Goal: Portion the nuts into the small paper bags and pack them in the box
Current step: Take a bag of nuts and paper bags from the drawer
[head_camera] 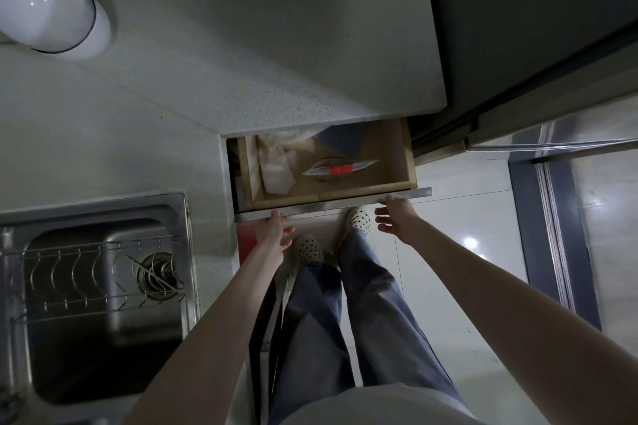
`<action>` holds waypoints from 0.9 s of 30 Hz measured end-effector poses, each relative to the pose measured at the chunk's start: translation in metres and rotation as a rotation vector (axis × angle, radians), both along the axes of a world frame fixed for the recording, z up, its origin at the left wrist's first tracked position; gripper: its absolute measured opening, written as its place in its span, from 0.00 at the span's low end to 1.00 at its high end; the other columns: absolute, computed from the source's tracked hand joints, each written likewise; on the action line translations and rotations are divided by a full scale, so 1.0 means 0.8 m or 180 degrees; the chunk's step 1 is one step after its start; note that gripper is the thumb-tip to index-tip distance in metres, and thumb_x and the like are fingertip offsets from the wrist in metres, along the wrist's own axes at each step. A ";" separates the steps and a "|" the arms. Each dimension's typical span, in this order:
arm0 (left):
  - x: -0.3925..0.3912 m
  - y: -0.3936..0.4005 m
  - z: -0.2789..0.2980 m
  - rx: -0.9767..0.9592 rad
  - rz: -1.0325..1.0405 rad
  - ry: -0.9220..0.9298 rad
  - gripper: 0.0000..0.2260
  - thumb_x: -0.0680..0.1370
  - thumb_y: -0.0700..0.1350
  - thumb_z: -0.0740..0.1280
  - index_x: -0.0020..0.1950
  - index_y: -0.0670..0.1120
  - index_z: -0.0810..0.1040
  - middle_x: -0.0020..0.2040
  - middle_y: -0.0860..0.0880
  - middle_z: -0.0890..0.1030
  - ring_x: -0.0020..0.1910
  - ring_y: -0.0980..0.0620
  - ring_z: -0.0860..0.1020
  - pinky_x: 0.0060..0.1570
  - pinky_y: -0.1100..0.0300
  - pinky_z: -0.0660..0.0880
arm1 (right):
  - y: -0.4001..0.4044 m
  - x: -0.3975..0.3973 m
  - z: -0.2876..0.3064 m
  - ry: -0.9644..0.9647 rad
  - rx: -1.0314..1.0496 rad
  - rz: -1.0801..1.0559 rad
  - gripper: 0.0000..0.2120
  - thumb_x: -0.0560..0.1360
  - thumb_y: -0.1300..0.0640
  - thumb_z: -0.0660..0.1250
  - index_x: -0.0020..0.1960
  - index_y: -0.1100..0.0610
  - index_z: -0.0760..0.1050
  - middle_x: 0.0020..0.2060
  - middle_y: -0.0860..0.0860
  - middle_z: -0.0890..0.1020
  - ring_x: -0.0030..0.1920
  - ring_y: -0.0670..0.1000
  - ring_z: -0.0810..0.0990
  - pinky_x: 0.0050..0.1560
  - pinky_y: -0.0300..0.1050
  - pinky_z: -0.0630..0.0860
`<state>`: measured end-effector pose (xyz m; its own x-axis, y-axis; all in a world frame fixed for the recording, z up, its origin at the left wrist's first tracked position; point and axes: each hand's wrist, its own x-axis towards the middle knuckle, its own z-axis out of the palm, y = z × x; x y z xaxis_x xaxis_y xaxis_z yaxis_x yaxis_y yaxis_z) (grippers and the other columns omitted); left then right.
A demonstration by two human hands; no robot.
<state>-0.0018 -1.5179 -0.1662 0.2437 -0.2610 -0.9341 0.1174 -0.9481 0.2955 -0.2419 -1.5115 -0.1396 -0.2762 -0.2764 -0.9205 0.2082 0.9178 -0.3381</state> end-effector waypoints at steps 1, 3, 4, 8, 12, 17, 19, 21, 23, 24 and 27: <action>0.001 0.000 -0.001 -0.0006 -0.0037 0.0007 0.19 0.83 0.52 0.57 0.63 0.40 0.76 0.64 0.42 0.78 0.38 0.55 0.75 0.34 0.61 0.71 | -0.001 0.000 0.000 0.0033 0.0019 0.0050 0.13 0.80 0.59 0.51 0.49 0.61 0.74 0.32 0.55 0.73 0.29 0.51 0.71 0.29 0.42 0.69; 0.002 0.000 -0.001 -0.0036 -0.0151 0.0039 0.19 0.84 0.53 0.55 0.62 0.40 0.77 0.63 0.43 0.79 0.38 0.55 0.75 0.34 0.62 0.71 | -0.004 -0.002 0.001 0.0126 0.0099 0.0221 0.14 0.79 0.59 0.51 0.48 0.60 0.75 0.31 0.55 0.74 0.29 0.51 0.71 0.29 0.42 0.69; 0.002 0.000 0.001 -0.0051 -0.0206 0.0063 0.20 0.84 0.53 0.55 0.61 0.41 0.78 0.62 0.45 0.79 0.38 0.55 0.75 0.34 0.62 0.71 | -0.005 -0.003 0.002 0.0232 0.0164 0.0352 0.15 0.79 0.58 0.52 0.45 0.60 0.76 0.31 0.55 0.75 0.28 0.51 0.71 0.28 0.41 0.69; 0.008 0.004 0.014 -0.0110 -0.0337 0.0241 0.16 0.84 0.54 0.54 0.54 0.45 0.75 0.56 0.51 0.82 0.40 0.54 0.76 0.35 0.61 0.71 | -0.004 0.001 0.011 0.1037 0.0232 0.1248 0.14 0.75 0.58 0.56 0.40 0.63 0.77 0.32 0.57 0.79 0.29 0.54 0.74 0.30 0.43 0.72; 0.025 0.012 0.026 -0.0059 -0.0494 0.0415 0.16 0.83 0.55 0.55 0.60 0.46 0.74 0.50 0.52 0.83 0.42 0.51 0.77 0.38 0.58 0.71 | -0.014 0.023 0.037 0.1902 -0.0631 0.2499 0.07 0.72 0.63 0.59 0.43 0.60 0.76 0.37 0.56 0.77 0.41 0.60 0.78 0.35 0.48 0.72; 0.054 0.015 0.040 -0.0063 -0.0180 0.0379 0.16 0.83 0.50 0.54 0.62 0.44 0.76 0.47 0.50 0.84 0.42 0.49 0.78 0.40 0.56 0.70 | -0.051 0.052 0.069 0.2506 -0.1684 0.3753 0.24 0.68 0.67 0.62 0.63 0.59 0.65 0.58 0.57 0.70 0.57 0.56 0.70 0.49 0.50 0.74; 0.059 0.015 0.048 -0.0078 -0.0115 0.0399 0.16 0.83 0.48 0.54 0.62 0.44 0.76 0.45 0.51 0.84 0.42 0.50 0.78 0.39 0.56 0.70 | -0.065 0.060 0.076 0.2630 -0.1693 0.4365 0.27 0.70 0.65 0.64 0.67 0.59 0.64 0.62 0.57 0.68 0.60 0.57 0.68 0.57 0.51 0.73; 0.058 0.016 0.057 -0.0187 -0.0075 0.0427 0.13 0.83 0.48 0.55 0.60 0.45 0.76 0.45 0.51 0.83 0.42 0.51 0.78 0.38 0.56 0.70 | -0.075 0.065 0.077 0.2668 -0.1606 0.4776 0.27 0.71 0.62 0.66 0.68 0.59 0.63 0.64 0.58 0.66 0.62 0.57 0.67 0.60 0.52 0.72; 0.055 0.022 0.063 -0.0335 -0.0013 0.0440 0.10 0.82 0.48 0.57 0.56 0.47 0.76 0.46 0.51 0.83 0.42 0.51 0.78 0.38 0.56 0.70 | -0.081 0.066 0.071 0.2679 -0.1493 0.5107 0.25 0.74 0.59 0.65 0.69 0.60 0.63 0.65 0.58 0.67 0.63 0.57 0.68 0.61 0.52 0.72; 0.054 0.026 0.065 -0.0404 -0.0002 0.0437 0.09 0.82 0.48 0.58 0.54 0.49 0.76 0.47 0.50 0.83 0.42 0.51 0.78 0.39 0.57 0.70 | -0.082 0.065 0.067 0.2712 -0.1450 0.5268 0.24 0.75 0.58 0.64 0.69 0.60 0.64 0.65 0.58 0.68 0.62 0.57 0.68 0.60 0.52 0.73; 0.050 0.039 0.069 -0.0572 -0.0027 0.0382 0.07 0.81 0.48 0.60 0.52 0.51 0.76 0.48 0.50 0.83 0.43 0.51 0.79 0.39 0.57 0.72 | -0.085 0.065 0.054 0.2785 -0.1397 0.5662 0.20 0.76 0.57 0.63 0.67 0.59 0.68 0.62 0.57 0.71 0.60 0.56 0.71 0.55 0.48 0.74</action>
<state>0.0385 -1.4865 -0.1114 0.1306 -0.4274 -0.8946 0.1543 -0.8826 0.4442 -0.1898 -1.5798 -0.0964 0.2542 -0.8113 -0.5266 -0.9606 -0.2753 -0.0396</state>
